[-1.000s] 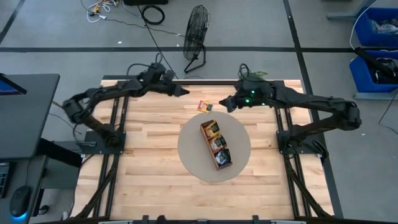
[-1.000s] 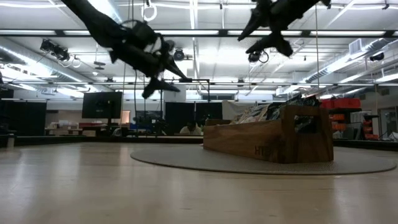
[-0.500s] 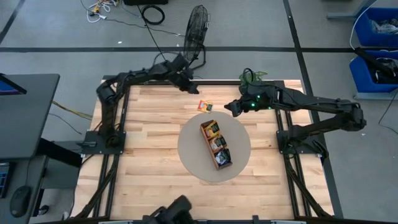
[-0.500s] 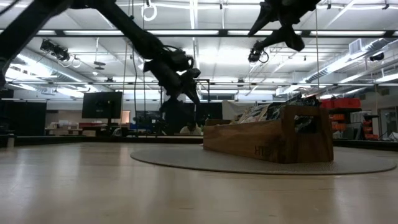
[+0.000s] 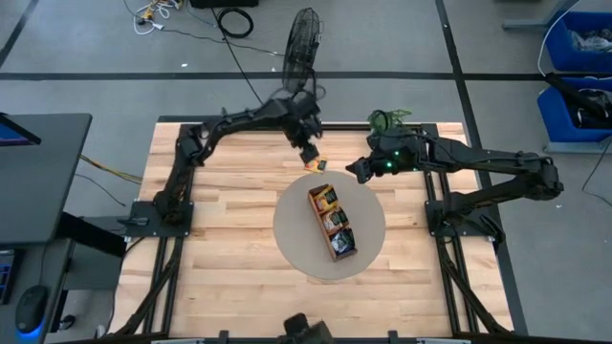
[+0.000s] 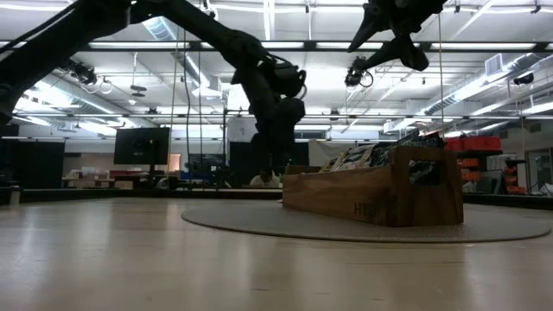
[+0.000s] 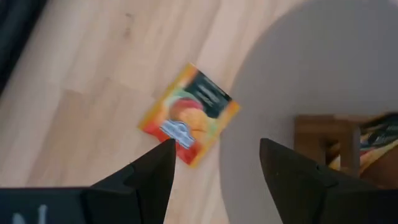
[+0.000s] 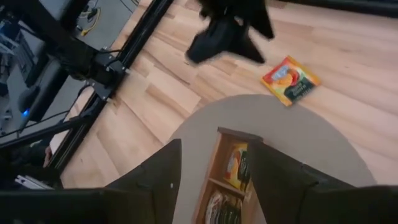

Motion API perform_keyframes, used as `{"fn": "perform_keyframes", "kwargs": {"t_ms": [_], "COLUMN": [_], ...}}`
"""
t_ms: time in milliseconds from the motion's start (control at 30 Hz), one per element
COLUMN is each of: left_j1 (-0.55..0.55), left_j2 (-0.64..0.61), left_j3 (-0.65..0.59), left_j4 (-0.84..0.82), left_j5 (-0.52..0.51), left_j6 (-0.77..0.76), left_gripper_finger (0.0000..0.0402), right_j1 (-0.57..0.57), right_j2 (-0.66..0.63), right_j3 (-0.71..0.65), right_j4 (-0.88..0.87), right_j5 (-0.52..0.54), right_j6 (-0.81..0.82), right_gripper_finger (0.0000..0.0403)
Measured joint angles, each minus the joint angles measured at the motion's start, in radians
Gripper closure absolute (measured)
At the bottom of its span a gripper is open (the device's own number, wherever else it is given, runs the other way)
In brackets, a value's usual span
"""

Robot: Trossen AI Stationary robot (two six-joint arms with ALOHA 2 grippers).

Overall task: Pick & Place Tea
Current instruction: Put the orange tea bag into the left section of the wooden organizer

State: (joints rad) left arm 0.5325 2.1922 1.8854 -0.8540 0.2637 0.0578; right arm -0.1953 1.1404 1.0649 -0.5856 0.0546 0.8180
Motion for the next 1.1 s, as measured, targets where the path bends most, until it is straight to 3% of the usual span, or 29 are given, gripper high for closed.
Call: {"fn": "perform_keyframes", "kwargs": {"t_ms": [267, 600, 767, 900, 1100], "left_j1": [-0.079, -0.087, -0.103, -0.125, -0.133], "left_j2": [0.023, 0.066, 0.092, 0.103, 0.101], "left_j3": [-0.014, -0.013, -0.014, -0.016, -0.015], "left_j4": [0.061, 0.079, -0.005, -0.003, 0.061], "left_j5": [-0.172, -0.233, -0.193, -0.304, -0.316], "left_j6": [0.033, 0.034, 0.063, 0.06, 0.039], "left_gripper_finger": [0.0165, 0.0165, 0.0165, 0.0165, 0.0165], "right_j1": [0.028, 0.038, 0.038, 0.038, 0.04], "right_j2": [0.0, 0.001, 0.001, 0.001, 0.001], "right_j3": [0.0, 0.0, 0.0, 0.0, 0.0], "right_j4": [-0.057, -0.066, -0.065, -0.064, -0.063], "right_j5": [0.043, 0.045, 0.044, 0.044, 0.038], "right_j6": [0.013, 0.016, 0.018, 0.02, 0.021], "right_gripper_finger": [0.0213, 0.0213, 0.0213, 0.0213, 0.0213]}}
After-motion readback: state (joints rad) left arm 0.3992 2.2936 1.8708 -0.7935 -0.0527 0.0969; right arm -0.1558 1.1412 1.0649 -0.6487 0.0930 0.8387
